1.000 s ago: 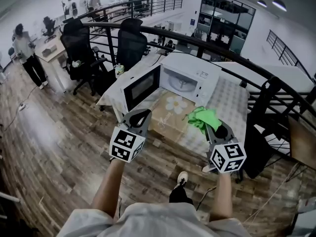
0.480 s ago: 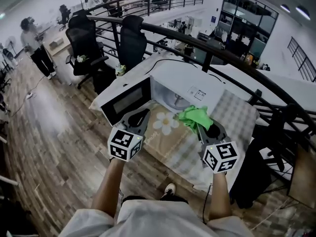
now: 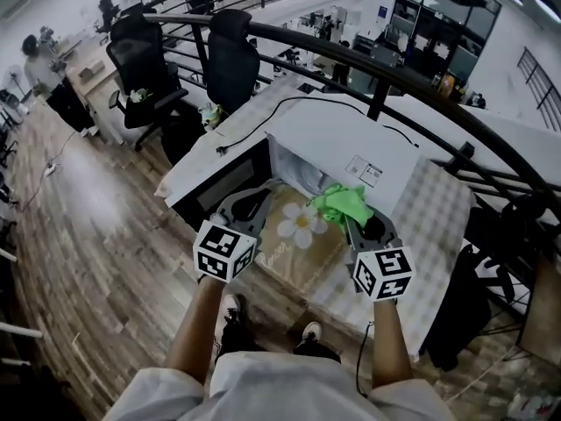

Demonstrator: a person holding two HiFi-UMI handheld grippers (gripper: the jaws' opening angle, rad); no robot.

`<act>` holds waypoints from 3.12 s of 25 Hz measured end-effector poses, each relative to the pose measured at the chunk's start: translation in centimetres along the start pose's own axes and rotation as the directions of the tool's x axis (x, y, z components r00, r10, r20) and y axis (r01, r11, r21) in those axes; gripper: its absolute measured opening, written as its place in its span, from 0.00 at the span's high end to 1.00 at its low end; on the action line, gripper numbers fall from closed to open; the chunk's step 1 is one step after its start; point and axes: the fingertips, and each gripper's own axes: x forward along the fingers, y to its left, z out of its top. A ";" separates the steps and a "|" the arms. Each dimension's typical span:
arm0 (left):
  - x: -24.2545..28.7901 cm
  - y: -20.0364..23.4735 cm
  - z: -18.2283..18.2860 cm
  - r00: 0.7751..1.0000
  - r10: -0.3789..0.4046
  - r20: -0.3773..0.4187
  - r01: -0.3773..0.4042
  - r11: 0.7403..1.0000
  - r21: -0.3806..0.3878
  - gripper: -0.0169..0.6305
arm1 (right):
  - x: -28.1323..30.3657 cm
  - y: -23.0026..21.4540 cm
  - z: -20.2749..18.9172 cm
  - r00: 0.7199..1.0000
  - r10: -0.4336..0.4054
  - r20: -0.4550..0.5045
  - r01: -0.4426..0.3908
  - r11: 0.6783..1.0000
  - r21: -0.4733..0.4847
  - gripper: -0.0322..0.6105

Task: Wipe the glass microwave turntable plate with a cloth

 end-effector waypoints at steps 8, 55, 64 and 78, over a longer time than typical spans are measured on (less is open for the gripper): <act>4.7 5.4 -6.5 0.978 -0.196 -0.075 0.196 0.981 -0.004 0.95 | 9.5 0.8 -6.9 0.974 -0.203 -0.101 0.211 0.974 0.078 0.81; 7.6 8.0 -18.4 0.953 -0.218 -0.209 0.198 0.974 -0.113 0.95 | 27.1 -8.2 -17.7 0.844 -0.463 -0.269 0.469 0.882 -0.046 0.81; 7.1 9.0 -18.7 0.948 -0.217 -0.232 0.197 0.975 -0.106 0.95 | 31.2 -5.2 -20.0 0.835 -0.393 -0.385 0.408 0.912 -0.046 0.81; 7.9 6.2 -17.1 0.934 -0.299 -0.198 0.282 0.953 -0.110 0.95 | 22.8 -9.8 -20.1 0.713 -0.585 -0.386 0.626 0.780 -0.027 0.81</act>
